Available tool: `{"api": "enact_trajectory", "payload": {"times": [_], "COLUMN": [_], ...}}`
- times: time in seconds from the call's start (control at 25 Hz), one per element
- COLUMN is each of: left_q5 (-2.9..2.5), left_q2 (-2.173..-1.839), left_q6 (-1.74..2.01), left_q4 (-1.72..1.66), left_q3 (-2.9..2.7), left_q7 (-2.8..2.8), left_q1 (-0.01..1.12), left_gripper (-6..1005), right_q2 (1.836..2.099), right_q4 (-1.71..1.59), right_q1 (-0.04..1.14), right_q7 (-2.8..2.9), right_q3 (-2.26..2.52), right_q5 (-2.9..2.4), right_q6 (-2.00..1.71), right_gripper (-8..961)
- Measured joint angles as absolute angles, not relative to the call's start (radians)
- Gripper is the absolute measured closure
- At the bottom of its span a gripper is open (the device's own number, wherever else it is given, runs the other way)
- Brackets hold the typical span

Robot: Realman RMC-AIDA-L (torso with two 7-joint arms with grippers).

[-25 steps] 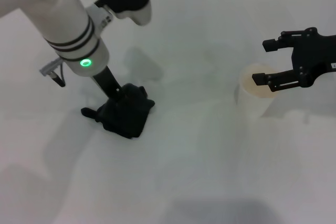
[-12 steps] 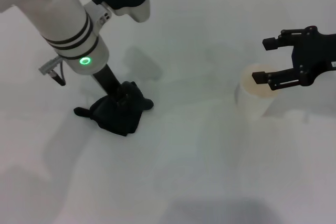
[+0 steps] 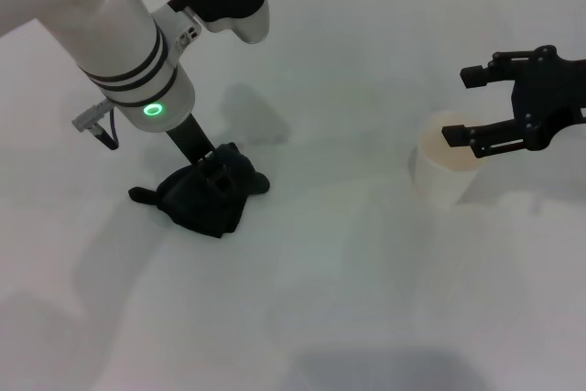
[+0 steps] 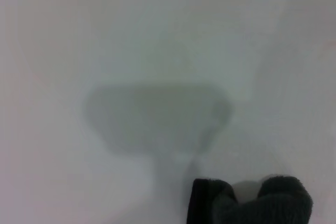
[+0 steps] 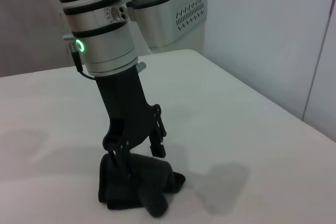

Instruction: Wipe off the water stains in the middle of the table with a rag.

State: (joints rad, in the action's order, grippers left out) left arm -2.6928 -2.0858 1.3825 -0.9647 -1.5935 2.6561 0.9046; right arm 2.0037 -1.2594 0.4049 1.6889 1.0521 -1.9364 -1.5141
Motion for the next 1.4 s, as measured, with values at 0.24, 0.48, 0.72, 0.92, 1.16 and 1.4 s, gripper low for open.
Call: {"api": "enact_trajectory", "payload": {"times": [0.24, 0.48, 0.72, 0.92, 1.16, 1.4], "left_q5": [-2.689, -2.591, -2.441, -2.258, -2.097, -1.885], "left_q2": [-2.087, -2.084, -2.082, -2.08, -2.08, -2.08], "left_q6": [1.382, 1.435, 1.548, 1.548, 1.51, 1.499], "left_q4": [-0.965, -1.067, -1.373, -1.462, -1.417, -1.272], "left_q3": [-1.594, -1.585, -1.488, -1.322, -1.207, -1.126], "left_q7": [2.657, 2.648, 2.628, 2.585, 2.489, 2.296], "left_q1": [0.904, 0.87, 0.734, 0.625, 0.522, 0.446], "left_gripper": [222, 104, 104, 104, 104, 105], "right_q2": [2.003, 2.003, 2.003, 2.003, 2.003, 2.005], "right_q4": [-1.259, -1.26, -1.26, -1.259, -1.259, -1.259], "right_q1": [0.408, 0.405, 0.404, 0.403, 0.399, 0.394], "right_q7": [1.689, 1.689, 1.689, 1.689, 1.689, 1.689], "right_q3": [1.051, 1.034, 1.003, 1.001, 0.999, 0.998], "right_q5": [-1.938, -1.938, -1.934, -1.934, -1.934, -1.934], "right_q6": [-1.514, -1.517, -1.541, -1.548, -1.551, -1.555], "right_gripper": [124, 124, 123, 123, 123, 123]}}
